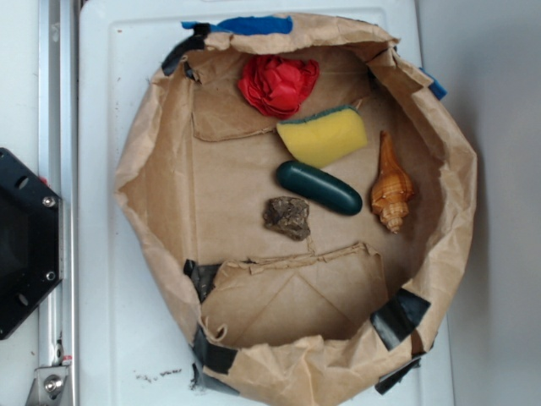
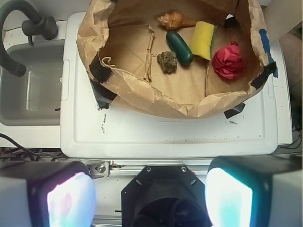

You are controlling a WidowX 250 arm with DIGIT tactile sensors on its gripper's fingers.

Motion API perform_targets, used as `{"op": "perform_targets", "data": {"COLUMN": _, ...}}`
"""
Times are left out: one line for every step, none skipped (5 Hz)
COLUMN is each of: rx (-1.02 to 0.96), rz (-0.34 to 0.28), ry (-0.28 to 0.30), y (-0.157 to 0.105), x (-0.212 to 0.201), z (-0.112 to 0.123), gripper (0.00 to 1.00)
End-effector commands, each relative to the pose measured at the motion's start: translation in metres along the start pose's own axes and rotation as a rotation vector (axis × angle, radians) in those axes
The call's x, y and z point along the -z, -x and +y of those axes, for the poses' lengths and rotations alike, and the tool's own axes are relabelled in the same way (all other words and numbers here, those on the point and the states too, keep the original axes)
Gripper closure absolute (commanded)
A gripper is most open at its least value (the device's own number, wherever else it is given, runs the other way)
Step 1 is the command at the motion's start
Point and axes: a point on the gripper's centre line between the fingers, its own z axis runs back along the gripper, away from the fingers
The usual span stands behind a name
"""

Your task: Grab the shell.

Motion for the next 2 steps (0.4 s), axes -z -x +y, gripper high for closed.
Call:
{"op": "perform_targets", "data": {"rx": 0.000, "rz": 0.000, "ry": 0.000, "y": 0.000, "x": 0.000, "z": 0.000, "gripper": 0.00}}
{"op": "perform_targets", "data": {"rx": -0.066, "rz": -0.047, "ry": -0.019, "y": -0.034, "x": 0.008, "z": -0.008, "gripper": 0.00}}
